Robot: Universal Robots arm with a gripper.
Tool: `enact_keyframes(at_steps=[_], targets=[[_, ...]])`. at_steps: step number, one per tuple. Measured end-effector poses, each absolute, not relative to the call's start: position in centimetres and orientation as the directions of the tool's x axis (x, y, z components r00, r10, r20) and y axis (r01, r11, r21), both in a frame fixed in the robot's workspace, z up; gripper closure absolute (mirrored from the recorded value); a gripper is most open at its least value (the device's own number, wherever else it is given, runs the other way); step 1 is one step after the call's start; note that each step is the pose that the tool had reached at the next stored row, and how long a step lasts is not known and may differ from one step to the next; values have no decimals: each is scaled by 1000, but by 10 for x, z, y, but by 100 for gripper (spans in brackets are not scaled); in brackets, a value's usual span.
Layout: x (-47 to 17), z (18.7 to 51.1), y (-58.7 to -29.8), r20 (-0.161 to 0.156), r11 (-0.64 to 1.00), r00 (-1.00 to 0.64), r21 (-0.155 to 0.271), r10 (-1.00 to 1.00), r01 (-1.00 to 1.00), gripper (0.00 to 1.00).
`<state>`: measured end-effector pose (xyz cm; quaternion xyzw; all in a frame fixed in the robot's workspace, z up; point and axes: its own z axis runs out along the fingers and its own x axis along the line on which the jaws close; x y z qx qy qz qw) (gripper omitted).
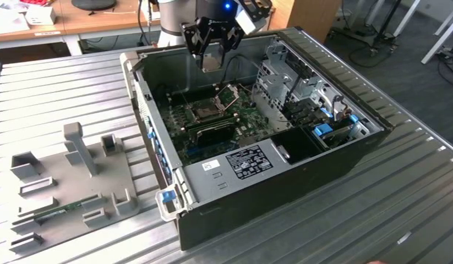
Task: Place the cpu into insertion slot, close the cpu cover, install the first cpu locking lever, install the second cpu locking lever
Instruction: 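Place the cpu into insertion slot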
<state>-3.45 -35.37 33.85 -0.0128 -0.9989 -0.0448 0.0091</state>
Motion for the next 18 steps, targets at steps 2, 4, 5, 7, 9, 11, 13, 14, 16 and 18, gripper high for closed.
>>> enact_keyframes(at_steps=[2,4,5,7,9,11,13,14,16,18], targets=[[-34,338,-354,19,996,-1000,89,25,26,46],[-34,338,-354,19,996,-1000,89,25,26,46],[-35,338,-354,19,996,-1000,89,25,26,46],[-34,337,-354,19,996,-1000,90,25,26,46],[-34,336,-354,19,996,-1000,89,25,26,46],[-34,336,-354,19,996,-1000,89,25,26,46],[-35,335,-354,19,996,-1000,89,25,26,46],[-34,335,-354,19,996,-1000,89,25,26,46],[-34,335,-354,19,996,-1000,89,25,26,46],[-34,335,-354,19,996,-1000,90,25,26,46]])
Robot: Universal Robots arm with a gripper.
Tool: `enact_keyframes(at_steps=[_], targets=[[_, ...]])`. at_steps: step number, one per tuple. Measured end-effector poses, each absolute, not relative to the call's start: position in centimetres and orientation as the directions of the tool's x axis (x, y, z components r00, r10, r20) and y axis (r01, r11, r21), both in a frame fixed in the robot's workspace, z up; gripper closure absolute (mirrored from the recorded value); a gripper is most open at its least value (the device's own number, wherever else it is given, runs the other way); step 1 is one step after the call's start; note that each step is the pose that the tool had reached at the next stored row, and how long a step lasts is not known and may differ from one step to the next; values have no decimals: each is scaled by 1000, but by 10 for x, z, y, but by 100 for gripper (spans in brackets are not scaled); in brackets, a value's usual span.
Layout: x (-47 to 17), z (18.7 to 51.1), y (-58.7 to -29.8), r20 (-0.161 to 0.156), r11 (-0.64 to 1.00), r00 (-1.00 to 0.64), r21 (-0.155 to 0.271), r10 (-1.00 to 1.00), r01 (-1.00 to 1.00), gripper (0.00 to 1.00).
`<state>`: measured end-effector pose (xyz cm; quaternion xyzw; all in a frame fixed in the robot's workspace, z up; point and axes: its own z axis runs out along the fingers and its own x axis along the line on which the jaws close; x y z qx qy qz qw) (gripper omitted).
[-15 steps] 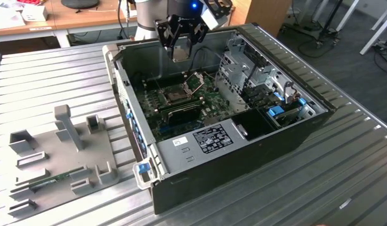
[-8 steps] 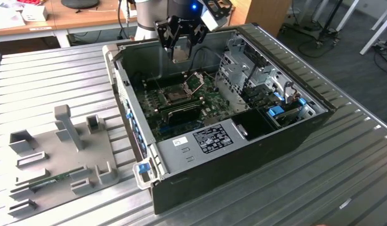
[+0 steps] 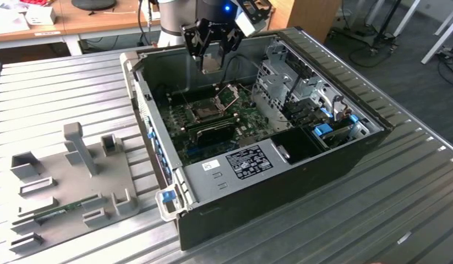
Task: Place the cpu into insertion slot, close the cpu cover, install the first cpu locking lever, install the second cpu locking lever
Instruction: 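Place the cpu into insertion slot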
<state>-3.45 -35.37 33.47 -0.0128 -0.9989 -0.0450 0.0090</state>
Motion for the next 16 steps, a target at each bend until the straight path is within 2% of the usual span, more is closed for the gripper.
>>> enact_keyframes(at_steps=[16], targets=[[-34,330,-354,19,996,-1000,89,25,26,46]])
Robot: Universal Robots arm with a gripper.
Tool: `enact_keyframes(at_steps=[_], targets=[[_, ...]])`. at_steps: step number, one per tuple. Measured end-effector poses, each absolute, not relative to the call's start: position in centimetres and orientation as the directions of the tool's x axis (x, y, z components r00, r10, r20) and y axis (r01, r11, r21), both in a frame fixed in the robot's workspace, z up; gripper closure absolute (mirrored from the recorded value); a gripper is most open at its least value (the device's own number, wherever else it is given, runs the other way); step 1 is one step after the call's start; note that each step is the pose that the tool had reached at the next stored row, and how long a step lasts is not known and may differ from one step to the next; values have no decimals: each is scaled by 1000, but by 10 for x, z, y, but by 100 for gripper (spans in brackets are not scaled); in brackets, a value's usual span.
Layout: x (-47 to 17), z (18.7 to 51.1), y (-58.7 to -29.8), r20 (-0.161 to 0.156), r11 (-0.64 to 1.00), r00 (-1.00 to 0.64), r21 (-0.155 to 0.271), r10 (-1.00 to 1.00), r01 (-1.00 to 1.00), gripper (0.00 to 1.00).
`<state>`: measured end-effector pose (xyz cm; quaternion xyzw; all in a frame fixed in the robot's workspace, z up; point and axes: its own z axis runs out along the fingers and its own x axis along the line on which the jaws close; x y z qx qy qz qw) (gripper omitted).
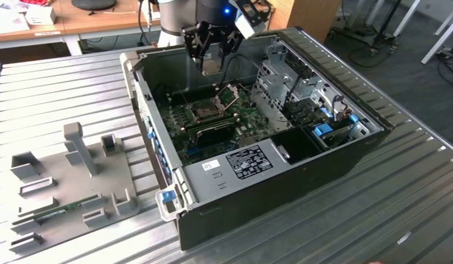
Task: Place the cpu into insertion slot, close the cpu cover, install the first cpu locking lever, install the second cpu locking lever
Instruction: 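Place the cpu into insertion slot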
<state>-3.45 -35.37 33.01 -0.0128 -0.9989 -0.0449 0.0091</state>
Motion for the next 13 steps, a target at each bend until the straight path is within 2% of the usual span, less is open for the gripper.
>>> enact_keyframes(at_steps=[13], targets=[[-34,327,-354,19,996,-1000,89,25,26,46]])
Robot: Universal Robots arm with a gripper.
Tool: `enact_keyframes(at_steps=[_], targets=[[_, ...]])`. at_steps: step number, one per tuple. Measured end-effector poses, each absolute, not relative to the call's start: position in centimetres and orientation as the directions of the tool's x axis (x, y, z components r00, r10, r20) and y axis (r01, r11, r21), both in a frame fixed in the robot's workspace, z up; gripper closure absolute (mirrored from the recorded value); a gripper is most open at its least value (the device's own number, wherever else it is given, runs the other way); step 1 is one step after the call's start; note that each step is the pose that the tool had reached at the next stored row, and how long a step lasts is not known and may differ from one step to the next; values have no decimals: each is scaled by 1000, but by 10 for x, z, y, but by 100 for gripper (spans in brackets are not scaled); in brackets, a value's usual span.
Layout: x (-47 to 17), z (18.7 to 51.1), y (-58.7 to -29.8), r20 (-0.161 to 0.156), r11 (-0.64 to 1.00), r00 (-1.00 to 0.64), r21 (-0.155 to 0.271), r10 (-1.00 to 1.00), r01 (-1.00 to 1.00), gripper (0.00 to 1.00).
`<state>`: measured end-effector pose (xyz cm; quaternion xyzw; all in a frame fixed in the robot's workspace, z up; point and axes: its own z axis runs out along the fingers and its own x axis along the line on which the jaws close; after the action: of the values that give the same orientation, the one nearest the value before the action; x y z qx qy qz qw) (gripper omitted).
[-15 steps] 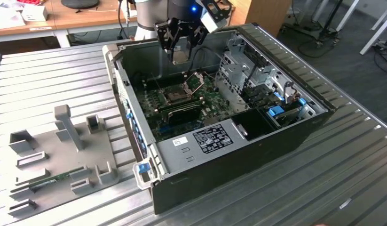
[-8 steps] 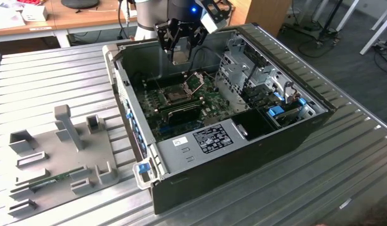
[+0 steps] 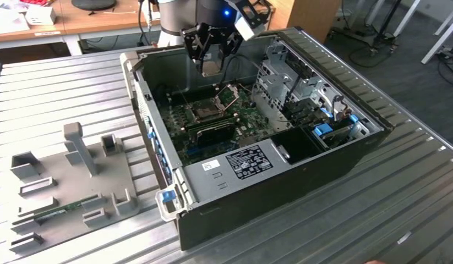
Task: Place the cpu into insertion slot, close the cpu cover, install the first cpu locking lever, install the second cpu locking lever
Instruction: 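Place the cpu into insertion slot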
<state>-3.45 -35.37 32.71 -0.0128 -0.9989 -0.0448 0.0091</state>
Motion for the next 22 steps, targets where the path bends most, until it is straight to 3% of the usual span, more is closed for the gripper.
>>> enact_keyframes(at_steps=[22], targets=[[-34,314,-354,19,996,-1000,88,25,26,46]])
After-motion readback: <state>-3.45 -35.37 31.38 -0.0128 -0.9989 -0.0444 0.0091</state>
